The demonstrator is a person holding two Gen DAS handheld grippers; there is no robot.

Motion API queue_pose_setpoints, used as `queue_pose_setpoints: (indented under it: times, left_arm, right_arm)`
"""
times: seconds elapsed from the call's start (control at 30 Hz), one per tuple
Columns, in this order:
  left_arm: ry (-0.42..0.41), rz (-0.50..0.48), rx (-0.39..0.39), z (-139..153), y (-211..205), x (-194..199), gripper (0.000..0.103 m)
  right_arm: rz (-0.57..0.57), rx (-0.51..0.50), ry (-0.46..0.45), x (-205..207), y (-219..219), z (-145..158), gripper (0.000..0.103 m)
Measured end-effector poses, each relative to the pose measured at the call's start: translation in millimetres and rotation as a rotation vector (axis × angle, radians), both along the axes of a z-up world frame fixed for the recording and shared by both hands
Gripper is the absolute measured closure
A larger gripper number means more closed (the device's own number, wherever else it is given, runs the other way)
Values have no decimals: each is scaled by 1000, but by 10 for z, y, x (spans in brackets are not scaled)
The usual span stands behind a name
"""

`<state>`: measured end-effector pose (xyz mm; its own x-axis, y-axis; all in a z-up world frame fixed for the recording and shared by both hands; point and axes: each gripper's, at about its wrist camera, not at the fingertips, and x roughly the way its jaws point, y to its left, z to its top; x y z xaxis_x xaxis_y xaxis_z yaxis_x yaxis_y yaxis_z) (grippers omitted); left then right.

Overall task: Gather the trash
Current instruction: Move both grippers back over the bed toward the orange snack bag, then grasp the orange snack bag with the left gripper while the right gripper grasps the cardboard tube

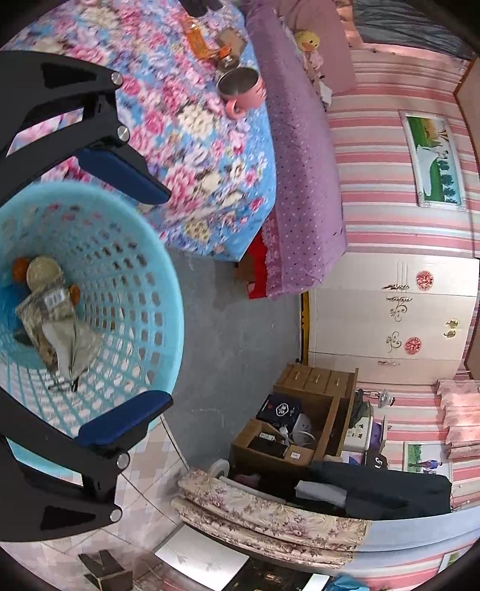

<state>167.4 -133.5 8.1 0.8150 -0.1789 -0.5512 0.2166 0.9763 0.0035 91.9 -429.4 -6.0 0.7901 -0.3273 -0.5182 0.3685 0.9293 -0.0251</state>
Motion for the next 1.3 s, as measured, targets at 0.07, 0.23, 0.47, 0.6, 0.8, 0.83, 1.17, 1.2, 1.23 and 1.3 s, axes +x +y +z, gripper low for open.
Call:
queue_pose_setpoints:
  times: [0.07, 0.23, 0.47, 0.6, 0.8, 0.83, 1.17, 1.2, 1.23, 1.3]
  left_arm:
    - [-9, 27, 22, -13, 197, 35, 6]
    - [18, 89, 25, -133, 638, 165, 6]
    - [82, 183, -33, -250, 1176, 423, 6]
    - [110, 244, -39, -343, 1441, 604, 6]
    - [261, 298, -115, -598, 1818, 973, 6]
    - [284, 298, -134, -638, 1855, 1021, 6]
    - [344, 192, -97, -798, 1572, 1300, 16]
    - [343, 180, -70, -806, 1507, 1312, 19]
    - [341, 172, -54, -812, 1467, 1318, 21]
    - [333, 138, -18, -819, 1368, 1336, 37]
  right_arm:
    - [12, 10, -10, 45, 100, 18, 5]
    - [59, 25, -26, 201, 426, 12, 5]
    - [104, 29, -7, 502, 869, -90, 5]
    - [123, 18, 21, 687, 1053, -169, 5]
    - [139, 4, 56, 891, 1198, -253, 5]
    - [137, 2, 63, 928, 1208, -270, 5]
    - [121, 52, 96, 1190, 1244, -357, 5]
    - [121, 49, 98, 1206, 1259, -362, 5]
    - [122, 46, 102, 1226, 1277, -369, 5]
    - [128, 43, 108, 1267, 1323, -382, 5]
